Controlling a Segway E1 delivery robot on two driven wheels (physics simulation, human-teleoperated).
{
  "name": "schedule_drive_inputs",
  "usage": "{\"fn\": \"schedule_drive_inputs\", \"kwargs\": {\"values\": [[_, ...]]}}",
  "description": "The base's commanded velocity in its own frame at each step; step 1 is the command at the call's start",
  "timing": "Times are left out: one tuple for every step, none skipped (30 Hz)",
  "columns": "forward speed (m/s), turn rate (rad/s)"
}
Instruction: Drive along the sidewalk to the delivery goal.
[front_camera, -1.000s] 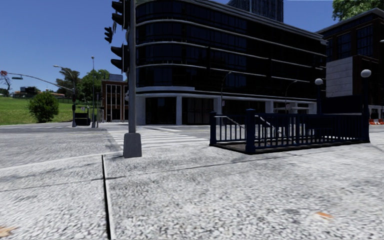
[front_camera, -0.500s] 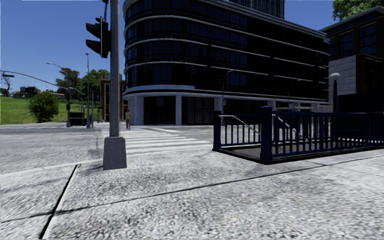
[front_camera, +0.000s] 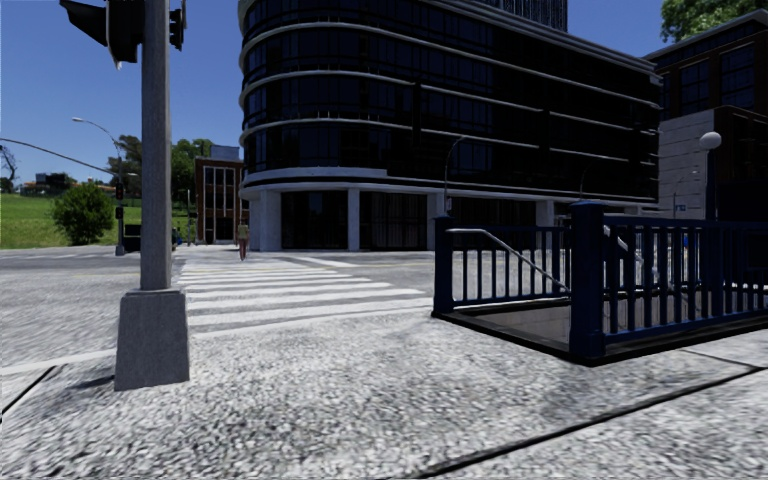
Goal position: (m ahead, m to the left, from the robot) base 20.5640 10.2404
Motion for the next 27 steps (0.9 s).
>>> {"fn": "schedule_drive_inputs", "kwargs": {"values": [[2.0, 0.03], [2.0, 0.14], [2.0, 0.33], [2.0, 0.33], [1.99, 0.46], [1.99, 0.51], [1.99, 0.53], [1.99, 0.53], [1.99, 0.53], [1.99, 0.53], [1.99, 0.53], [1.99, 0.53], [1.99, 0.53], [1.99, 0.53], [1.99, 0.53], [1.99, 0.53], [1.99, 0.53], [1.99, 0.53], [1.99, 0.53], [1.99, 0.53], [1.99, 0.53], [1.99, 0.53], [1.99, 0.52], [1.99, 0.52], [1.99, 0.39], [1.99, 0.26], [1.99, 0.23]]}}
